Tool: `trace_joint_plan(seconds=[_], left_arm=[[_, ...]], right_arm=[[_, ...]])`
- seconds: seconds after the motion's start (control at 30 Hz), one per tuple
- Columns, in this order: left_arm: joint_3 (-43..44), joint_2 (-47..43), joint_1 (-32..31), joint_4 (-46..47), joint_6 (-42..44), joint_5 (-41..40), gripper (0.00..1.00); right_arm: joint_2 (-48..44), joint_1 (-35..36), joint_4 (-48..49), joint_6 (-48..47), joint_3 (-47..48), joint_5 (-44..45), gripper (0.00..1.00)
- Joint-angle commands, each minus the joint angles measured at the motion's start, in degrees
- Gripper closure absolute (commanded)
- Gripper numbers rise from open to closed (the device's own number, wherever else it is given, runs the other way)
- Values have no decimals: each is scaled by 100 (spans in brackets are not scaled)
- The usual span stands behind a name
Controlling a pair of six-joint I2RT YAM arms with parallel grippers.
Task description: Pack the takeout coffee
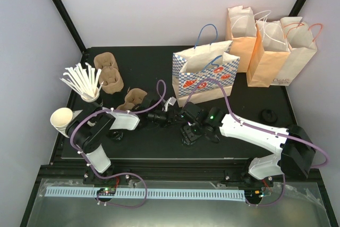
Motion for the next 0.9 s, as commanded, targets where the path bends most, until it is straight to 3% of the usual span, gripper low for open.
trace_joint_plan(seconds=[0.0, 0.1, 0.27, 0.87], left_arm=[[-66, 237, -107, 193, 27, 123, 76], [-146, 391, -128, 504, -94, 255, 78], [-344, 369, -130, 1376, -468, 451, 61], [-278, -167, -125, 1500, -516, 415, 49]], right_arm=[[412, 17, -330, 21, -419, -457, 35], [435, 16, -289, 22, -430, -505, 35], [516, 14, -230, -4, -387, -642, 35], [564, 18, -237, -64, -307, -691, 35]])
